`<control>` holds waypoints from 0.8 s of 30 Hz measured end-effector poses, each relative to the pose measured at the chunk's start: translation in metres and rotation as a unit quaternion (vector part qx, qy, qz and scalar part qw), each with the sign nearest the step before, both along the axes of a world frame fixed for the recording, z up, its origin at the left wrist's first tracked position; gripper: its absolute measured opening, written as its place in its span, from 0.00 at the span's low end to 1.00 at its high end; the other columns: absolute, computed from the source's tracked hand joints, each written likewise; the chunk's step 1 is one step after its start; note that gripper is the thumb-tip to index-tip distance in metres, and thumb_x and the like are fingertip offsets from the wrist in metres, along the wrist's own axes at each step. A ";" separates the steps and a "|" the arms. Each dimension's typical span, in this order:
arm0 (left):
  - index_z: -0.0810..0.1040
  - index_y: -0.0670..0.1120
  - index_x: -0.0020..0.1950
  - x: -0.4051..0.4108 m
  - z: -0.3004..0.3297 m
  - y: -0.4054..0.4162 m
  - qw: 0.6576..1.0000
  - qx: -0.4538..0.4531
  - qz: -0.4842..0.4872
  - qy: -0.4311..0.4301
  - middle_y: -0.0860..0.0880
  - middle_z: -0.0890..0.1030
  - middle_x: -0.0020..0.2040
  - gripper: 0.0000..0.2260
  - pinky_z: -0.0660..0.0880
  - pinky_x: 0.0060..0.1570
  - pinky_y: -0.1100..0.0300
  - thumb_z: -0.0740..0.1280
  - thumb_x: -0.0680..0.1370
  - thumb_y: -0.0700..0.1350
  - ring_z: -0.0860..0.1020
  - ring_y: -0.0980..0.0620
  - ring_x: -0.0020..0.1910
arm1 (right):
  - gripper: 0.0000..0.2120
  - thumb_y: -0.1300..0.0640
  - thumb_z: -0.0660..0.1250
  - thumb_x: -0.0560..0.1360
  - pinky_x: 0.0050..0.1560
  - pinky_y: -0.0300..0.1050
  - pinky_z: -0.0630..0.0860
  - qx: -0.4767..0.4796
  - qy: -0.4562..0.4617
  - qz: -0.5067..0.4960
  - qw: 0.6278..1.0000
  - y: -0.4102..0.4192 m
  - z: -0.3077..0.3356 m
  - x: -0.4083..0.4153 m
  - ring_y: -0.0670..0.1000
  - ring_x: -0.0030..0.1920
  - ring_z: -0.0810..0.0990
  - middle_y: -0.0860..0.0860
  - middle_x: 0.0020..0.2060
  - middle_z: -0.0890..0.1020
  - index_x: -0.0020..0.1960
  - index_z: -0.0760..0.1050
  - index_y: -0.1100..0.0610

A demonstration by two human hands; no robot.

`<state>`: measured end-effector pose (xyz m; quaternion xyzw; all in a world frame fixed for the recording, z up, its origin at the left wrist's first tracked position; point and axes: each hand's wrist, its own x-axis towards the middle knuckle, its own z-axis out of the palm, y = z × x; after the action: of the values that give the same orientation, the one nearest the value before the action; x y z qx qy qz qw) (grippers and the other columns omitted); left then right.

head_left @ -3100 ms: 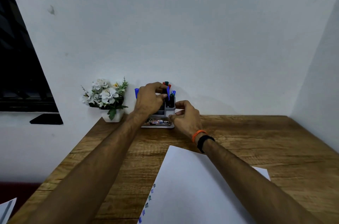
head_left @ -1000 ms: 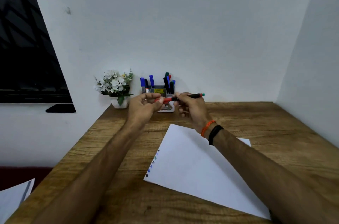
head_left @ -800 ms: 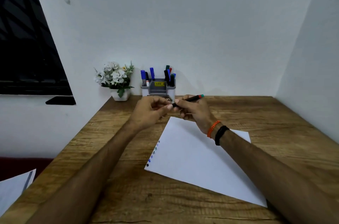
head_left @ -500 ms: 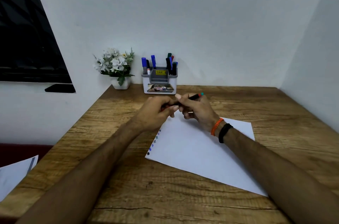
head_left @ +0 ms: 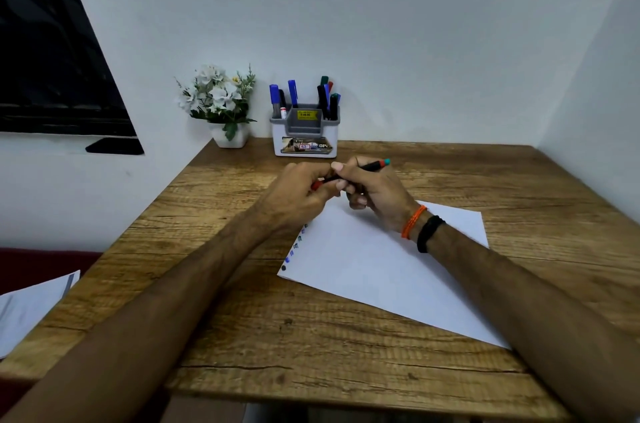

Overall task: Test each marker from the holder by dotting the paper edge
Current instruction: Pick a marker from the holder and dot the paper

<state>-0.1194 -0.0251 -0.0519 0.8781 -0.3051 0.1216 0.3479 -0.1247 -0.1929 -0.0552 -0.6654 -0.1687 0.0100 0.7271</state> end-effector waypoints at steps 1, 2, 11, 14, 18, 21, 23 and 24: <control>0.82 0.52 0.51 0.000 0.000 0.000 1.000 0.001 0.000 0.004 0.56 0.84 0.42 0.10 0.77 0.40 0.57 0.63 0.79 0.54 0.80 0.57 0.38 | 0.16 0.61 0.66 0.78 0.24 0.36 0.60 0.003 0.000 0.001 1.000 0.000 0.000 0.000 0.45 0.22 0.65 0.49 0.25 0.75 0.32 0.72 0.59; 0.81 0.53 0.52 0.001 -0.001 0.000 1.000 0.001 -0.001 0.007 0.56 0.84 0.43 0.12 0.79 0.42 0.53 0.63 0.79 0.57 0.81 0.56 0.40 | 0.16 0.61 0.65 0.79 0.24 0.36 0.60 0.007 0.002 0.002 1.000 -0.001 0.000 0.000 0.45 0.22 0.65 0.48 0.24 0.75 0.32 0.72 0.58; 0.80 0.58 0.60 0.003 -0.001 0.006 0.999 -0.012 0.033 0.024 0.56 0.84 0.45 0.19 0.79 0.40 0.55 0.69 0.72 0.64 0.78 0.59 0.37 | 0.07 0.56 0.68 0.73 0.26 0.38 0.63 0.019 -0.006 -0.015 1.000 -0.009 -0.004 0.010 0.51 0.26 0.66 0.55 0.27 0.75 0.43 0.77 0.61; 0.80 0.57 0.58 0.008 0.001 0.018 0.994 0.008 0.073 0.079 0.53 0.80 0.39 0.19 0.70 0.36 0.62 0.75 0.69 0.58 0.75 0.57 0.36 | 0.15 0.56 0.62 0.70 0.28 0.39 0.66 0.028 0.016 0.003 0.999 -0.013 -0.004 0.012 0.51 0.25 0.69 0.57 0.31 0.79 0.51 0.79 0.64; 0.81 0.56 0.54 0.013 0.003 0.028 0.986 -0.001 0.084 0.145 0.53 0.75 0.31 0.14 0.65 0.35 0.63 0.75 0.70 0.53 0.70 0.59 0.30 | 0.15 0.57 0.61 0.75 0.30 0.41 0.70 0.018 0.019 0.029 0.999 -0.016 -0.006 0.009 0.51 0.28 0.74 0.62 0.39 0.84 0.53 0.81 0.65; 0.82 0.55 0.54 0.013 0.004 0.031 0.982 0.027 0.084 0.168 0.54 0.76 0.32 0.15 0.65 0.35 0.63 0.76 0.69 0.54 0.70 0.59 0.31 | 0.07 0.58 0.69 0.76 0.27 0.39 0.70 -0.013 -0.017 0.007 1.000 -0.012 -0.011 0.008 0.50 0.26 0.73 0.56 0.32 0.81 0.43 0.81 0.61; 0.83 0.55 0.53 0.013 0.003 0.031 0.980 0.039 0.082 0.177 0.58 0.75 0.32 0.15 0.65 0.36 0.63 0.77 0.68 0.53 0.70 0.61 0.32 | 0.06 0.59 0.72 0.73 0.25 0.38 0.70 -0.047 -0.029 0.003 0.998 -0.008 -0.012 0.008 0.49 0.24 0.71 0.53 0.27 0.77 0.40 0.78 0.60; 0.83 0.55 0.53 0.013 0.002 0.031 0.980 0.040 0.079 0.181 0.60 0.75 0.32 0.15 0.65 0.36 0.62 0.78 0.67 0.53 0.70 0.61 0.32 | 0.05 0.59 0.72 0.73 0.25 0.38 0.70 -0.063 -0.030 0.010 0.997 -0.007 -0.012 0.008 0.48 0.23 0.72 0.52 0.27 0.77 0.42 0.78 0.60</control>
<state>-0.1066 0.0061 -0.0497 0.9200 -0.1716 -0.0246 0.3514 -0.1165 -0.1996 -0.0671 -0.7084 -0.1961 0.0085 0.6779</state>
